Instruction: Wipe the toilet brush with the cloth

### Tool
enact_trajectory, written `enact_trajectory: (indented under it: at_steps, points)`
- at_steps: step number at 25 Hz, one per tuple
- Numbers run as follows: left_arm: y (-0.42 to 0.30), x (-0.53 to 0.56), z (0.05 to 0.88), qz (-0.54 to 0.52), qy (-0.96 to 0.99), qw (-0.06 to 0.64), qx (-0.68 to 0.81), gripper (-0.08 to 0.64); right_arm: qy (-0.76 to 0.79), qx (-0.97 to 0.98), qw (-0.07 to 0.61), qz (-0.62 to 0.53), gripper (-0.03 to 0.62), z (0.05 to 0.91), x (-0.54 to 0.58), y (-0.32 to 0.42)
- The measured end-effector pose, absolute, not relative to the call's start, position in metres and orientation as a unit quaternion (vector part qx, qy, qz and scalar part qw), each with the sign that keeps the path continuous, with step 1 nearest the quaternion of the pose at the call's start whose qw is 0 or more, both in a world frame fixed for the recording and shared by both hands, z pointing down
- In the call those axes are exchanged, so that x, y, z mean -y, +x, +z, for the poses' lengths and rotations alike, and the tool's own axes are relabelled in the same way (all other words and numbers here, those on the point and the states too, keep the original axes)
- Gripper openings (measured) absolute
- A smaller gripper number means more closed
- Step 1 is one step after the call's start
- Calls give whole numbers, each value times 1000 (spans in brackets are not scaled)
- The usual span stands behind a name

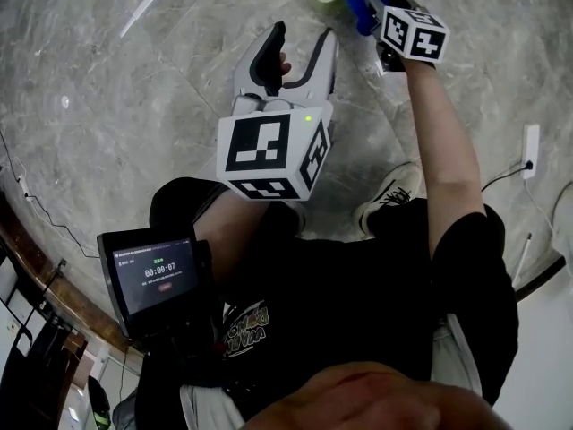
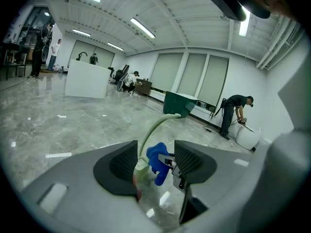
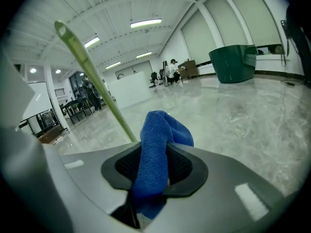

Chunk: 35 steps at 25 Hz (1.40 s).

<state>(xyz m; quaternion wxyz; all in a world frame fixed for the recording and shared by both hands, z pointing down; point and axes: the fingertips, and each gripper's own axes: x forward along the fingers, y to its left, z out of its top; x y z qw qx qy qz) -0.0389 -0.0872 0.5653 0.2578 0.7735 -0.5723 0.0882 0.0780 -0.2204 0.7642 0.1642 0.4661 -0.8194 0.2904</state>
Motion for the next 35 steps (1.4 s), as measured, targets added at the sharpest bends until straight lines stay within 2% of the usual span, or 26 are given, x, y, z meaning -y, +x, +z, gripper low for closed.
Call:
enact_trajectory:
  at_steps: [3,5,12,16,20,23,31,35]
  points:
    - [-37,87,563,88,776,254,570,238,482,816,130,290,123,748,231,83]
    - [-35,86,564,91,778,252,569,238,496,805,136,297,123,757,231,92]
    - [-36,85,567,90,774,261,569,238,496,757,254,340,123,854,174,117]
    - [-25,80,564,104,790,231,559,238,445,765,319,340,123,889,128,87]
    - [-20,79,565,102,791,238,554,238,376,803,349,303,123,892,99,30]
    - [-22,78,566,102,790,241,555,238,364,817,321,311,123,878,105,-1]
    - [-39,70,574,105,779,238,570,238,394,816,167,389,123,825,159,-44]
    - [-38,75,570,100,779,240,571,238,386,806,170,415,123,834,158,-36]
